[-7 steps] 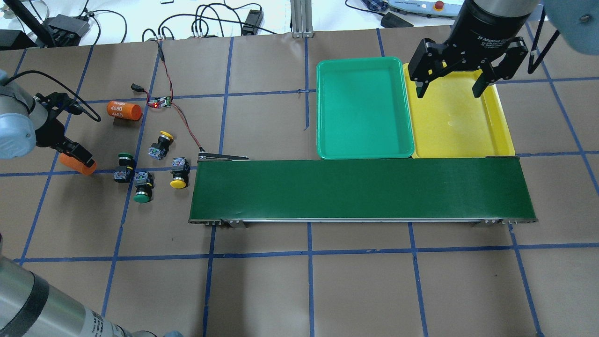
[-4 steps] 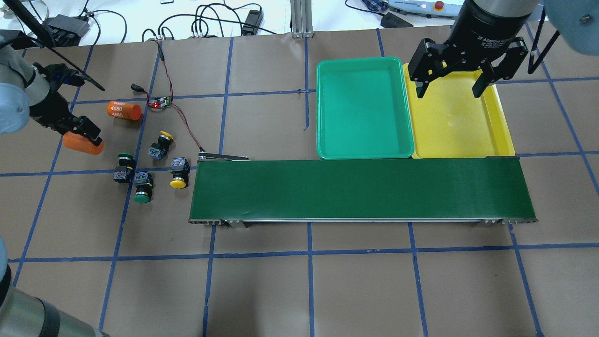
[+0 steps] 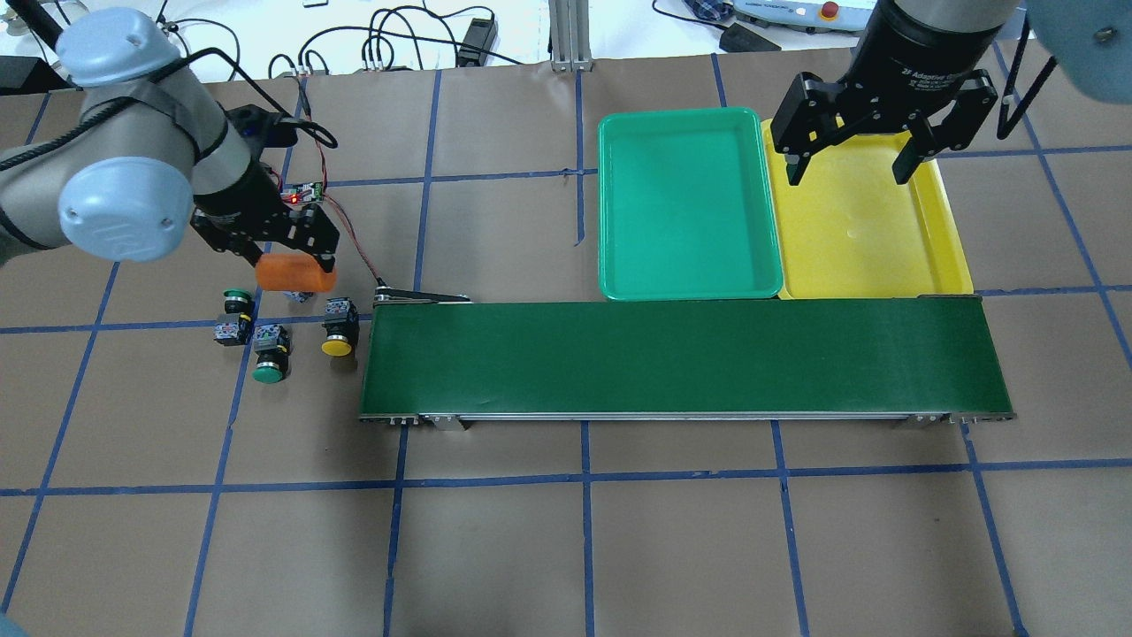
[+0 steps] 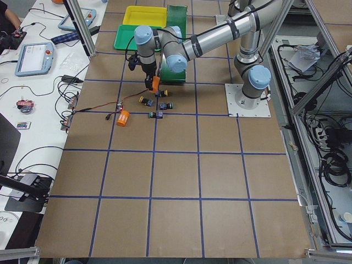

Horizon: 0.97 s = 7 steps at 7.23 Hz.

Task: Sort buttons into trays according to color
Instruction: 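Carry the orange cylinder with the left gripper over the conveyor belt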

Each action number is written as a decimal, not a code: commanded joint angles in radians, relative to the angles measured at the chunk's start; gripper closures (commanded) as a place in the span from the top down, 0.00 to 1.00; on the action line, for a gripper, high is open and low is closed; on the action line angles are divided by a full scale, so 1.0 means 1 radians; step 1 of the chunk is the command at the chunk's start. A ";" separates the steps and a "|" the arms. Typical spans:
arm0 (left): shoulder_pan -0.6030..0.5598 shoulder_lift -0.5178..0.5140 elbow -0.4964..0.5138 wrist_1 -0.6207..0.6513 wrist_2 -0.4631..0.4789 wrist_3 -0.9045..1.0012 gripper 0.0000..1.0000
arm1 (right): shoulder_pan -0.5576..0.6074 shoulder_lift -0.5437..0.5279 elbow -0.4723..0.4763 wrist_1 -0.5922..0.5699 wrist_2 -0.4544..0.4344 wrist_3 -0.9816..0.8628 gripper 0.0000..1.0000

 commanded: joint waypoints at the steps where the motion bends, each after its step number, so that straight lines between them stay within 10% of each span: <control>1: -0.102 0.026 -0.074 0.003 -0.029 -0.125 0.00 | 0.000 0.001 0.000 0.001 -0.004 -0.003 1.00; 7: -0.130 0.025 -0.165 0.073 -0.034 -0.107 0.00 | 0.000 0.001 0.002 0.001 -0.003 -0.003 1.00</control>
